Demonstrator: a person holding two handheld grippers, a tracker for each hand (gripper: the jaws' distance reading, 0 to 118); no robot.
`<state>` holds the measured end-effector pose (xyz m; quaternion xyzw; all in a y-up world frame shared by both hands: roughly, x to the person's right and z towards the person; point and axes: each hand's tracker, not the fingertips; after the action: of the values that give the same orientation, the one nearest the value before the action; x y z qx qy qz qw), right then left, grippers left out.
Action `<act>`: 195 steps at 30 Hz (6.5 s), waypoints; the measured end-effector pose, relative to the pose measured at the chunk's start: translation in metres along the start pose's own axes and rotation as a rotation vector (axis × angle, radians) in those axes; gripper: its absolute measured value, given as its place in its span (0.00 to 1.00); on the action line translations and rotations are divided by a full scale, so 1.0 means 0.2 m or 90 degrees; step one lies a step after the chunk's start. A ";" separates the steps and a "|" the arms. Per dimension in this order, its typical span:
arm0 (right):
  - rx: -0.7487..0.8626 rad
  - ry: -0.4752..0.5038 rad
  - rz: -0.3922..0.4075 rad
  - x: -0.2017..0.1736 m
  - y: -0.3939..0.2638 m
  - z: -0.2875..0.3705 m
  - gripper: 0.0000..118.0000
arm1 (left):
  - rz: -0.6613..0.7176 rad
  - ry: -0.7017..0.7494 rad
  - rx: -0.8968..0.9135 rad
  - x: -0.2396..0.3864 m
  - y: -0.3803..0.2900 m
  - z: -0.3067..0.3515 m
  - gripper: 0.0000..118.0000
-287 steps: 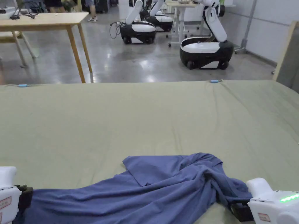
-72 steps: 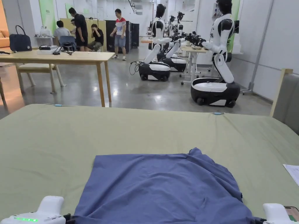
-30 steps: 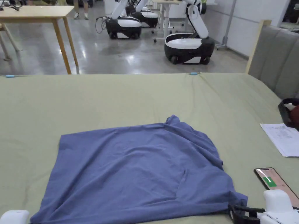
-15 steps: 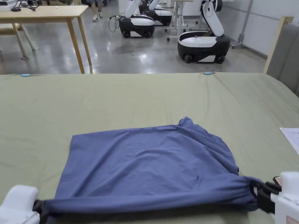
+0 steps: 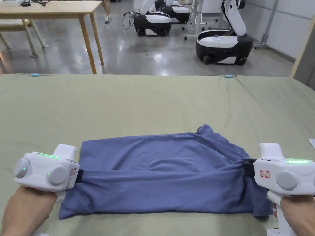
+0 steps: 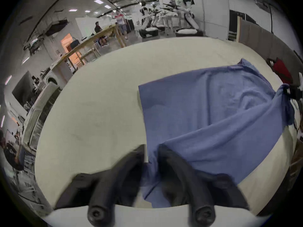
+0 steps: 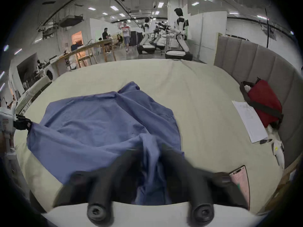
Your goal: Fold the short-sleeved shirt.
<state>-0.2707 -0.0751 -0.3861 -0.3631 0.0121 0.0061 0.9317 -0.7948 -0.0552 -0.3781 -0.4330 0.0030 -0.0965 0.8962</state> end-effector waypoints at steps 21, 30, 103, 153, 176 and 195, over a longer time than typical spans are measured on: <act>0.066 0.080 -0.022 -0.31 -0.65 0.62 0.04 | 0.162 -0.067 0.028 -0.08 -0.72 0.29 0.25; 0.058 0.038 -0.012 -0.21 -0.64 0.63 0.04 | 0.139 -0.003 -0.006 -0.16 -0.47 -0.05 0.97; 0.120 0.046 0.061 -0.34 -0.26 0.49 0.05 | 0.038 -0.004 0.098 -0.10 0.13 -0.17 1.00; -0.007 0.016 -0.001 0.07 -0.74 0.68 0.01 | 0.090 -0.098 0.067 -0.08 -0.78 0.55 0.05; 0.309 0.050 0.062 -0.62 -0.54 0.97 0.05 | 0.098 -0.036 0.323 0.26 -0.62 0.71 0.00; 0.243 0.073 0.047 -0.77 -0.61 0.93 0.05 | 0.630 -0.606 0.087 -0.51 -1.10 0.02 0.92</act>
<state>-0.4183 -0.0399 -0.1625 -0.1789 0.0796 0.0171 0.9805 -0.9312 -0.1682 -0.2124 -0.3185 -0.1994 0.5249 0.7637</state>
